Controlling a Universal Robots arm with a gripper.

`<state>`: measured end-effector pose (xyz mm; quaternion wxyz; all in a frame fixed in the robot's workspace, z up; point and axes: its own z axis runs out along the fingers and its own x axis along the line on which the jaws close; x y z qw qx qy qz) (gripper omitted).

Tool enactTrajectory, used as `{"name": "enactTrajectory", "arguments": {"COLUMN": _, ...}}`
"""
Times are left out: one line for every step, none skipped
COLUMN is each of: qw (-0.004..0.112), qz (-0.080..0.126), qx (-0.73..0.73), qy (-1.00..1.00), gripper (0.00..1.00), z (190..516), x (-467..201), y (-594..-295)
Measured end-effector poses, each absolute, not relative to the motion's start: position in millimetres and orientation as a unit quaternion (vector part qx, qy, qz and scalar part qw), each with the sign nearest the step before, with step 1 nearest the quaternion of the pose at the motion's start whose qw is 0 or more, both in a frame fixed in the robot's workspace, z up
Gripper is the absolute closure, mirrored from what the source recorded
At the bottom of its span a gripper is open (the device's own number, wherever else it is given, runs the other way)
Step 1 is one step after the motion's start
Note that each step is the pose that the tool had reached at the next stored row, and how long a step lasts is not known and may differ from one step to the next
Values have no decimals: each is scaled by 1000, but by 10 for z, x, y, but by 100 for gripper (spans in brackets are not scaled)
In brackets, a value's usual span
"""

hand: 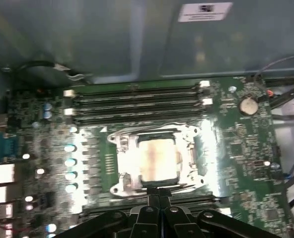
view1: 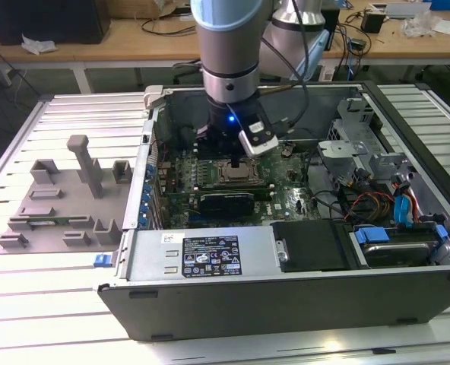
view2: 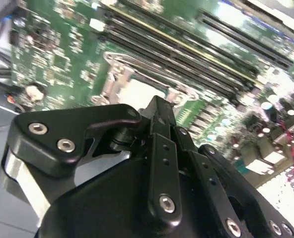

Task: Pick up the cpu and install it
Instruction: 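Install the second cpu locking lever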

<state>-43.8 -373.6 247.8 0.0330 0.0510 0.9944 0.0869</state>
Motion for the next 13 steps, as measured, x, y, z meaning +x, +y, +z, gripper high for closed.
{"name": "enactTrajectory", "arguments": {"qw": 32, "qz": 87, "qx": 51, "qy": 994, "gripper": 89, "z": 2476, "x": -416, "y": -3721}}
{"name": "enactTrajectory", "arguments": {"qw": 32, "qz": 86, "qx": 51, "qy": 994, "gripper": 89, "z": 2476, "x": -400, "y": -3695}}
{"name": "enactTrajectory", "arguments": {"qw": 32, "qz": 85, "qx": 51, "qy": 995, "gripper": 89, "z": 2475, "x": -392, "y": -3666}}
{"name": "enactTrajectory", "arguments": {"qw": 32, "qz": 81, "qx": 51, "qy": 995, "gripper": 89, "z": 2474, "x": -384, "y": -3617}}
{"name": "enactTrajectory", "arguments": {"qw": 30, "qz": 72, "qx": 51, "qy": 996, "gripper": 89, "z": 2474, "x": -380, "y": -3582}}
{"name": "enactTrajectory", "arguments": {"qw": 30, "qz": 68, "qx": 51, "qy": 996, "gripper": 89, "z": 2474, "x": -378, "y": -3570}}
{"name": "enactTrajectory", "arguments": {"qw": 30, "qz": 68, "qx": 51, "qy": 996, "gripper": 89, "z": 2474, "x": -378, "y": -3570}}
{"name": "enactTrajectory", "arguments": {"qw": 30, "qz": 68, "qx": 51, "qy": 996, "gripper": 89, "z": 2474, "x": -378, "y": -3570}}
{"name": "enactTrajectory", "arguments": {"qw": 30, "qz": 68, "qx": 51, "qy": 996, "gripper": 89, "z": 2474, "x": -378, "y": -3570}}
{"name": "enactTrajectory", "arguments": {"qw": 30, "qz": 68, "qx": 51, "qy": 996, "gripper": 89, "z": 2474, "x": -378, "y": -3570}}
{"name": "enactTrajectory", "arguments": {"qw": 30, "qz": 68, "qx": 51, "qy": 996, "gripper": 89, "z": 2474, "x": -378, "y": -3570}}
{"name": "enactTrajectory", "arguments": {"qw": 30, "qz": 68, "qx": 51, "qy": 996, "gripper": 89, "z": 2474, "x": -378, "y": -3570}}
{"name": "enactTrajectory", "arguments": {"qw": 30, "qz": 68, "qx": 51, "qy": 996, "gripper": 89, "z": 2474, "x": -378, "y": -3570}}
